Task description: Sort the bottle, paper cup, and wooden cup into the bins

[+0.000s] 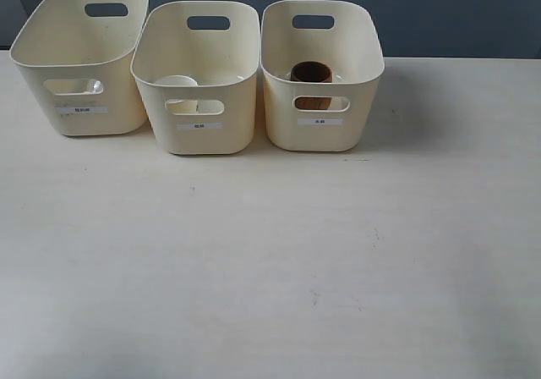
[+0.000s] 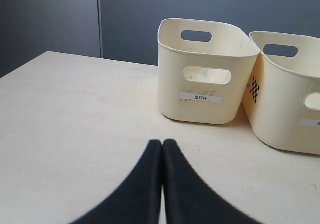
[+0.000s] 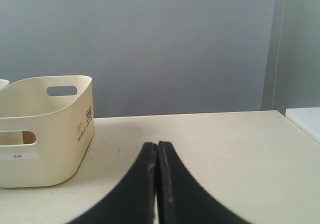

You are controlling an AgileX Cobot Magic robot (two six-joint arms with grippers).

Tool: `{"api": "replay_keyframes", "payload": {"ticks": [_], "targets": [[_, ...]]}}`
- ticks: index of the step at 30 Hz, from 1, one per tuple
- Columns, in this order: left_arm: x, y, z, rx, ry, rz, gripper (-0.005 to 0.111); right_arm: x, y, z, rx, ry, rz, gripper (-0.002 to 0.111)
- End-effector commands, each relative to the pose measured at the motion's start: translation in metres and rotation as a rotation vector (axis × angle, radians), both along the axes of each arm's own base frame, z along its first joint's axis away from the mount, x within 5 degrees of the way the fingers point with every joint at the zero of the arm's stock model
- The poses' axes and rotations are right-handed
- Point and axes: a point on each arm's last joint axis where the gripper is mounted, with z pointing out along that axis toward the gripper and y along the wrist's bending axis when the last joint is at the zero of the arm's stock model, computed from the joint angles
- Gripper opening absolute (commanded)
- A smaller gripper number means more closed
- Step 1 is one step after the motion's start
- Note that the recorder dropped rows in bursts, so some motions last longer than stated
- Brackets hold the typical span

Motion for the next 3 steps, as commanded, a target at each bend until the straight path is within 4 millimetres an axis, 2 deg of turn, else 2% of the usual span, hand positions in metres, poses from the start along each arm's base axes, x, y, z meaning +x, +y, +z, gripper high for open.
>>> {"api": "replay_keyframes", "payload": {"ticks": [1,3], "targets": [[-0.0004,-0.0002,0.0021,0.001,-0.015,-0.003,0.0,-0.0001,0.0003,-0.0004,-0.001,-0.009,0.005,-0.001],[-0.0004,-0.0002,0.0021,0.001,-0.015,-0.003,0.0,-0.0001,0.0003,-0.0004,-0.001,-0.009,0.005,-0.001]]}}
